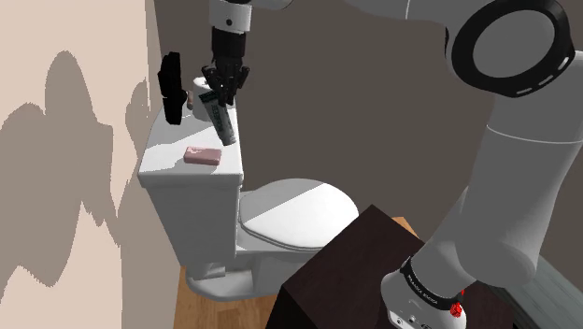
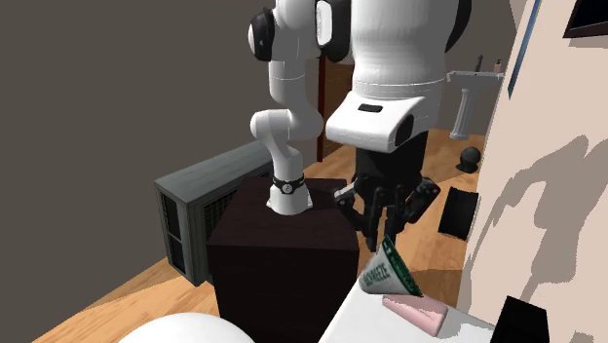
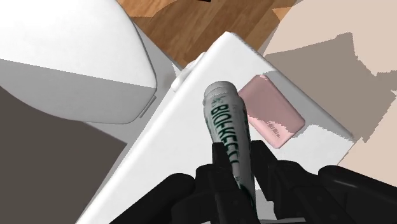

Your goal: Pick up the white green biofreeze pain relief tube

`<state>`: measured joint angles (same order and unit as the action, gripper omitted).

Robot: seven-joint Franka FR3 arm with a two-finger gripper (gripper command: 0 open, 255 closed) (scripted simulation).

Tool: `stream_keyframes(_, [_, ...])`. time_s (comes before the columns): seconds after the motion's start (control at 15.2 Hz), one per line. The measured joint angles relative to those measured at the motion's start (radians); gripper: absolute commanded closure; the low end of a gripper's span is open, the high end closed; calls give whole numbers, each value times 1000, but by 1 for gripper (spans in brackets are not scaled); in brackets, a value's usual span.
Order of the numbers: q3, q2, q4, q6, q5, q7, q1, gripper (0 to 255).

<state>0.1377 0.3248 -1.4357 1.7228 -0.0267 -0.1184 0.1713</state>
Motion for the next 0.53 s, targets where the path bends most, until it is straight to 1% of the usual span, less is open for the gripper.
stream_keyframes(0.53, [1,13,124,-110,2,-6,3,255])
